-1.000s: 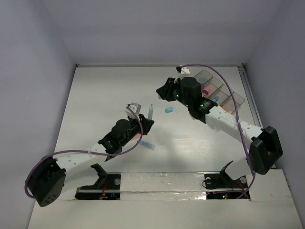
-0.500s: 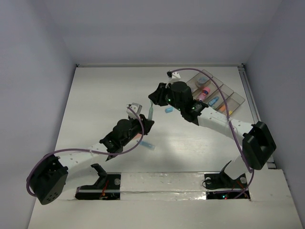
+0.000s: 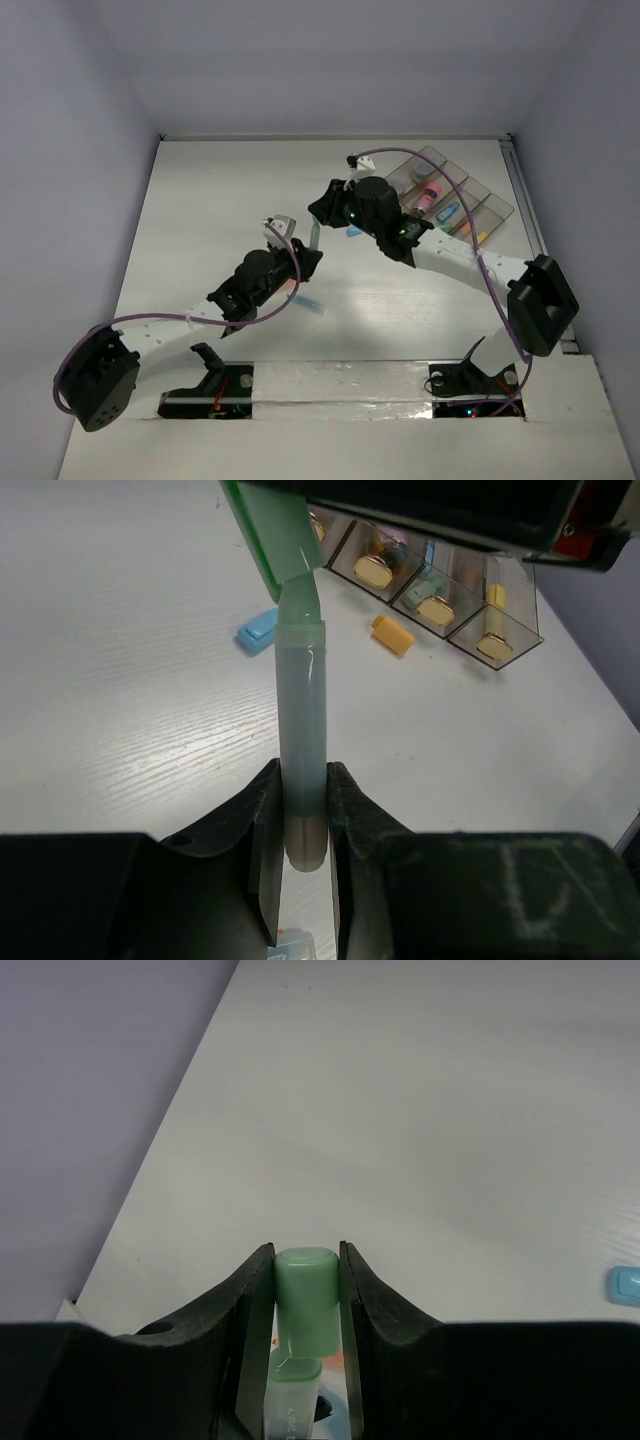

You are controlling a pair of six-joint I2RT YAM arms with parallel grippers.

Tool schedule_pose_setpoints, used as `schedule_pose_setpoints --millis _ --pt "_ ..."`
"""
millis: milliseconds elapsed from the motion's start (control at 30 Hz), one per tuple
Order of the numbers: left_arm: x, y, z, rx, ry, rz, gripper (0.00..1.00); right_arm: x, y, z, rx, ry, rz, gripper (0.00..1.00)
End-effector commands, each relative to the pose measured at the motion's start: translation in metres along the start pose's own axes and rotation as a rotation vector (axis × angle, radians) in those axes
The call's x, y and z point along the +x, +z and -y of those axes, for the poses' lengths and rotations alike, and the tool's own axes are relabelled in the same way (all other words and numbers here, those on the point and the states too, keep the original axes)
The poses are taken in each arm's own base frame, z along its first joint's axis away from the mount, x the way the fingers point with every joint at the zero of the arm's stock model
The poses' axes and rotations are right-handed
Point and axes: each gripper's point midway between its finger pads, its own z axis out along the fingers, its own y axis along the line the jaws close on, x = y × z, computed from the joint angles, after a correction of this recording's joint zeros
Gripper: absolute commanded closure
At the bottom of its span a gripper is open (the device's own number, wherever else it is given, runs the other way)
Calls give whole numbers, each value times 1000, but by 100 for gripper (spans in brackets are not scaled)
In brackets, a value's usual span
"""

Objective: Sort the stationery into containers
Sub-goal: Close the pen cap on the pen.

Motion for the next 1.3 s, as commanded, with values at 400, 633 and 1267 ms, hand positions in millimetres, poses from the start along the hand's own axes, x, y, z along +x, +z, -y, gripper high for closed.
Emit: schedule_pose_setpoints --millis 400,633,1267 --pt "-34 -8 1 -3 -42 135 100 5 -13 -29 -91 125 142 92" --pt "-41 -13 -2 -17 -46 171 100 11 -25 -42 -147 199 162 92" --pt "-51 -16 -2 -23 3 194 100 89 -37 -45 -191 112 -177 100"
